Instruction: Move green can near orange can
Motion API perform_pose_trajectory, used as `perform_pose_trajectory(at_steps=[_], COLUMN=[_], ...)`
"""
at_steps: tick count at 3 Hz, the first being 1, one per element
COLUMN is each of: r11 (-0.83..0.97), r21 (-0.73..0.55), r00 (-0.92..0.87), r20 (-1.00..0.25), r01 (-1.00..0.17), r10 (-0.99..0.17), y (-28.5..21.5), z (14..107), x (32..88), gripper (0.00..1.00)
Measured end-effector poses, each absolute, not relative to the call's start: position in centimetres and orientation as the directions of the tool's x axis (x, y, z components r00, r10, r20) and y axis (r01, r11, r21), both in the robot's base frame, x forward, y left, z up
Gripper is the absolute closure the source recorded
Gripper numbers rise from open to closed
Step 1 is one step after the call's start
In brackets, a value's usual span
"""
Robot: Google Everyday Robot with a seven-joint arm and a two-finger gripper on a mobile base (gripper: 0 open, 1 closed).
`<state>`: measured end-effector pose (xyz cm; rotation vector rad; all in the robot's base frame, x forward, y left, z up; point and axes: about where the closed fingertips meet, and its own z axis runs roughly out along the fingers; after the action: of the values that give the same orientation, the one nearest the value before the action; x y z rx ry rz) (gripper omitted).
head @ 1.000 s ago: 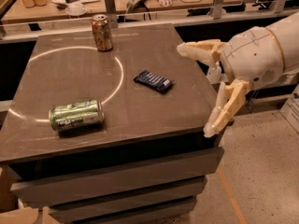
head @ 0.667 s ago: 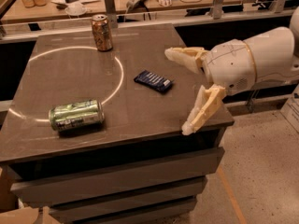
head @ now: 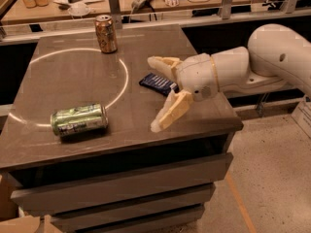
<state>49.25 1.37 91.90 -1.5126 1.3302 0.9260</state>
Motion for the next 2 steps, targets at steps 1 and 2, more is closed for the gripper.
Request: perform_pose_trajectory(at_steps=[1, 2], r11=[-0.043, -0.051], r21=[-0.138, -0.134], r00=[0.145, 0.143], r20=[-0.945, -0.95], r01=[-0.989, -0.99], r10=[-0.294, -0.279], y=[4.3, 7.0], z=[91.0, 90.4], x=[50.1, 50.2], gripper=[0.0, 0.0])
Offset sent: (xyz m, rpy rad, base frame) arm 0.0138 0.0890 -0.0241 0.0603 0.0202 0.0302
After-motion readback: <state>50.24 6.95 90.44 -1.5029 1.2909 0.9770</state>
